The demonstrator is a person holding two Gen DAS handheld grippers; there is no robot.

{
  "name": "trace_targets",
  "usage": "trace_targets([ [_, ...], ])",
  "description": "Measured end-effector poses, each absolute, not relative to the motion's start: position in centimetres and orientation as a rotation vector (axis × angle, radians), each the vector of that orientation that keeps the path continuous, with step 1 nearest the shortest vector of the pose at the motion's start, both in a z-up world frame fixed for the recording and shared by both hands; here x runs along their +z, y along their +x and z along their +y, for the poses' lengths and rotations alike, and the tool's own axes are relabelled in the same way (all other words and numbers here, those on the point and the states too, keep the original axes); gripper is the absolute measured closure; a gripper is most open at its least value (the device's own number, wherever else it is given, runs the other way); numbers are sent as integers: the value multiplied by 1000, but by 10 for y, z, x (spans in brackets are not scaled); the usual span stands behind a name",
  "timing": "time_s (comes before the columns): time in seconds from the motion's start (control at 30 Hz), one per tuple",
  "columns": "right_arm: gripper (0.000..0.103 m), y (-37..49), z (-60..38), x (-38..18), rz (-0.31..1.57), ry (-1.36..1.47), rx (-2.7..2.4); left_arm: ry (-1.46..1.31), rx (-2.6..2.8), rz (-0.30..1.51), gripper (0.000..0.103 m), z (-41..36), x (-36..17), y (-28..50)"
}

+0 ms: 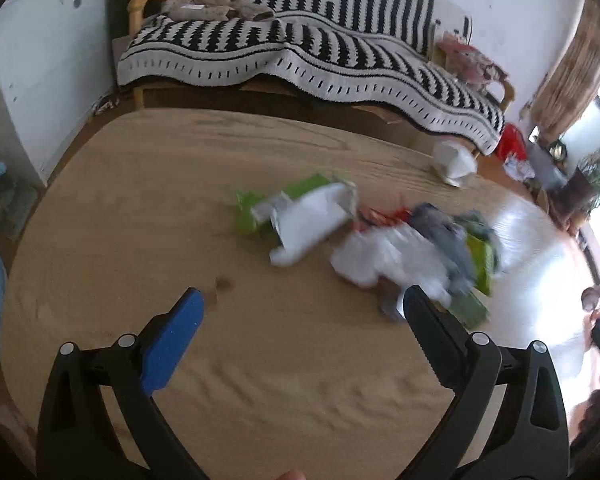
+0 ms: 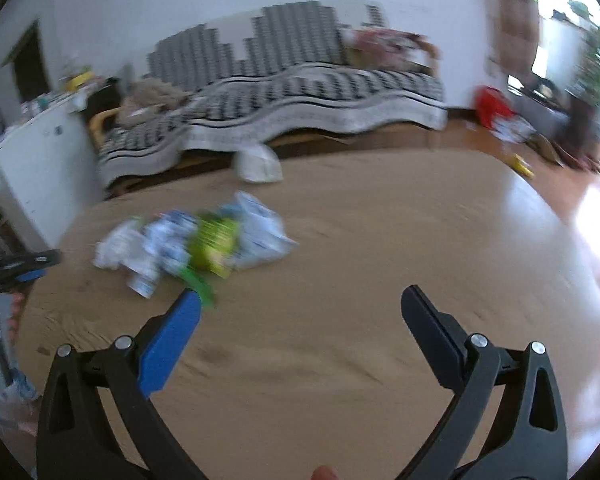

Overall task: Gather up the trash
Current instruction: 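Grasp the green-white wrapper with left tool while right tool grasps crumpled foil, then carry the green wrapper and crumpled foil with both tools to the bin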

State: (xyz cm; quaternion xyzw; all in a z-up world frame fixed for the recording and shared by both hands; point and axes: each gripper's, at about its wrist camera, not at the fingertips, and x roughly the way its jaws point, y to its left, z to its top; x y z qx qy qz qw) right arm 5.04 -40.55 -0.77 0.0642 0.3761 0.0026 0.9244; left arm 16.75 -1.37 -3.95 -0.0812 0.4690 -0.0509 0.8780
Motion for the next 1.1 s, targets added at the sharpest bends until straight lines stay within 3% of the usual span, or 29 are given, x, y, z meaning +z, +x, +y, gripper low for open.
trace_targets([
  [0.17,6,133,-318,-10,780,4,135,-16,-162,1028,6,-20,-69,238],
  [0.43,19,209,-250,-54,872,-34,221,22,-210,1085,6,-13,-113,292],
  [0.6,48,237,-238,-84,929,-61,217,80,-243,1114,7,-13,-131,302],
  [0.63,52,240,-238,-89,939,-65,213,80,-245,1121,16,-13,-132,301],
  [0.7,59,242,-239,-95,940,-76,208,139,-211,1110,45,-16,-132,301],
  [0.73,61,241,-240,-94,933,-77,210,155,-213,1099,66,-17,-129,300],
  [0.77,70,239,-240,-93,924,-68,220,138,-232,1099,80,-16,-127,299],
  [0.8,86,237,-241,-89,909,-57,229,111,-252,1106,83,-15,-125,299],
  [0.83,86,236,-242,-86,901,-59,223,109,-254,1096,85,-15,-123,297],
  [0.9,86,234,-244,-81,898,-61,224,120,-255,1080,98,-17,-120,293],
  [1.1,86,221,-252,-77,892,-35,236,52,-260,1060,101,-9,-106,282],
])
